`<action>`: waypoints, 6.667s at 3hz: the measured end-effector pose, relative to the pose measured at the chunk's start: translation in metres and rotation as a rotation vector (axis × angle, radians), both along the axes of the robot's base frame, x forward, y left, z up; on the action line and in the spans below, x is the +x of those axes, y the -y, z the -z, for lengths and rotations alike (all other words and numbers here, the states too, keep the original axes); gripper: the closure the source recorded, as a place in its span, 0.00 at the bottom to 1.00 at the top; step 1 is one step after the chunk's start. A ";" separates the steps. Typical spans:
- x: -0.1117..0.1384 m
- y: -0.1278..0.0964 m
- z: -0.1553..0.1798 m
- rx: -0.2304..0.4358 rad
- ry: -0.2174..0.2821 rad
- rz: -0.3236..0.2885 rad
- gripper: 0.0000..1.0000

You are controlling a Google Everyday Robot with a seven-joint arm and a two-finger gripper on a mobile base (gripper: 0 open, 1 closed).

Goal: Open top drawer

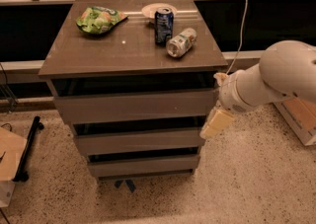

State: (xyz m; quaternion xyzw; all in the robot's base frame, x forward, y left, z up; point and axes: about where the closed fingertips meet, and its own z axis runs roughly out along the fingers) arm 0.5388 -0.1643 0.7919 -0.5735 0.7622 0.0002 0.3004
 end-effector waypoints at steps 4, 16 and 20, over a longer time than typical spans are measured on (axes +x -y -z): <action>0.099 -0.053 0.098 0.182 -0.057 -0.001 0.00; 0.071 -0.054 0.131 0.071 -0.220 -0.036 0.00; 0.068 -0.047 0.140 0.036 -0.296 -0.024 0.71</action>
Offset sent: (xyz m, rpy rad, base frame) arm 0.0832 0.0329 -0.0761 0.1320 0.0097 -0.0253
